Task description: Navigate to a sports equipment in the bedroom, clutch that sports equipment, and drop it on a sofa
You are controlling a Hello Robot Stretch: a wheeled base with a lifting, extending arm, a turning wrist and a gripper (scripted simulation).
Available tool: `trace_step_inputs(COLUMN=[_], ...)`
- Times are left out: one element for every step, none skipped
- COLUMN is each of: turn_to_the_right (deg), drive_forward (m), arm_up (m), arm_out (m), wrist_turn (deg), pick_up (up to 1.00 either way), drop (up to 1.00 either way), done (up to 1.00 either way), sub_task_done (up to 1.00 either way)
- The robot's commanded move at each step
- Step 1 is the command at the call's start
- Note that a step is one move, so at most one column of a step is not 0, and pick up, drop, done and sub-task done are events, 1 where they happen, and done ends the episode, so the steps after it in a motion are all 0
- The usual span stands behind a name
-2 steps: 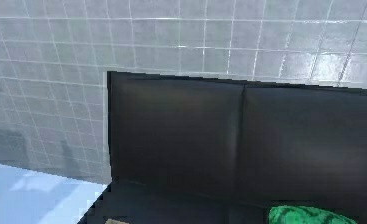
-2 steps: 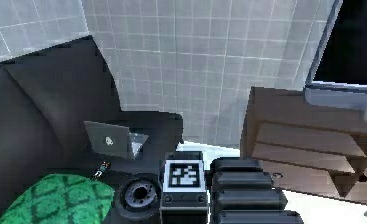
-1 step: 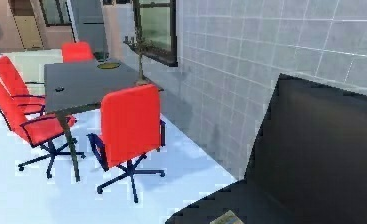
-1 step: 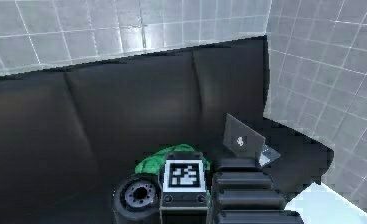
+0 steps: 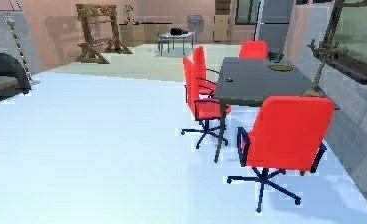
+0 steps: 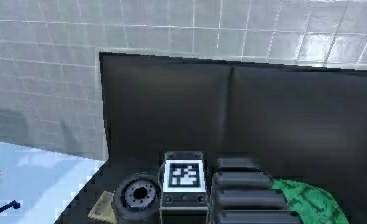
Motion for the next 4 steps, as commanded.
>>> trace_step_inputs(turn_to_the_right=[-21.0, 45.0, 42.0, 0.0], drive_forward=[0.0, 0.0, 0.0, 0.0], arm_up=[0.0, 0.0, 0.0, 0.0], arm_out=[0.0, 0.0, 0.0, 0.48], wrist_turn=[0.0, 0.0, 0.0, 0.0], pick_up=[0.0, 0.0, 0.0, 0.0], drop=[0.0, 0.0, 0.0, 0.0], done=[0.0, 0.0, 0.0, 0.0], sub_task_done=[0.0, 0.0, 0.0, 0.0])
